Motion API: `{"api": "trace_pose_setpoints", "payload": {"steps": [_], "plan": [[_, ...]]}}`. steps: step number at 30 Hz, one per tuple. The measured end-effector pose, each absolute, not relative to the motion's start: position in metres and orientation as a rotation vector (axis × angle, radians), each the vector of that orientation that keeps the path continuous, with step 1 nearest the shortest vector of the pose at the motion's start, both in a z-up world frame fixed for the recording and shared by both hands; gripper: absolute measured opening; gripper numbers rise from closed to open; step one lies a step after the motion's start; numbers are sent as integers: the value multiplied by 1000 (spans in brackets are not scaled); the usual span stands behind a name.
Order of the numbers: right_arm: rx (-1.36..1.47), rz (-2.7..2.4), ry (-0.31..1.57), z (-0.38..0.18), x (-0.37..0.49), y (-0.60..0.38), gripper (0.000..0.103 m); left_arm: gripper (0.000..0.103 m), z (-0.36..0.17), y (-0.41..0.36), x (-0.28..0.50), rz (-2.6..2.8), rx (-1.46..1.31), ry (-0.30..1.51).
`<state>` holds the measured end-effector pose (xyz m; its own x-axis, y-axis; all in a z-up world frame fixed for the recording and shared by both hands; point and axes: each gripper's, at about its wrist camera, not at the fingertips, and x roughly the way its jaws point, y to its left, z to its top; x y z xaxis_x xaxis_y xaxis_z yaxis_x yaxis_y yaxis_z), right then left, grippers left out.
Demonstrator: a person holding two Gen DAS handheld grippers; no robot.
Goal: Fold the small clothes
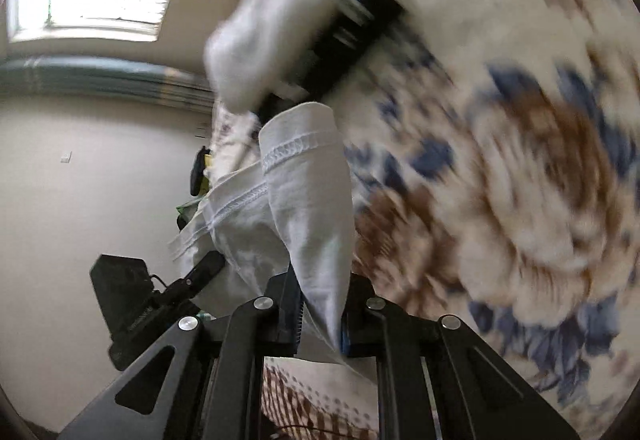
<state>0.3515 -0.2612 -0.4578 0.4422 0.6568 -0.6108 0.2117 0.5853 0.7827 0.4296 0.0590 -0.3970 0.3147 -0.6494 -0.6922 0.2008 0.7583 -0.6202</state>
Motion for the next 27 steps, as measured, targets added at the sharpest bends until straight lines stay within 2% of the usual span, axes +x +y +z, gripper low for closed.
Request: {"api": "trace_pose_setpoints", "payload": {"steps": [6,11,18,21,22,25,27], "plan": [[882,368,1016,-384,427,-265,15,12,-335,63,522,-613,-475,1005],[840,335,959,-355,537,-265,15,12,-323,50,626,-629,-435,971],[754,263,986,-386,695,-254,15,12,-364,35,779,-570,-348,1054],[714,202,1024,-410,745,-256,15,12,-381,32,811,-518,-293,1096],[710,184,1038,-419,760,-257,15,16,-389,32,820,-497,-276,1117],[664,159,1066,-438,788,-256,15,17,-405,31,831,-472,-244,1160],[651,152,1101,-446,794,-256,20,19,-409,30,832,-469,-239,1168]]}}
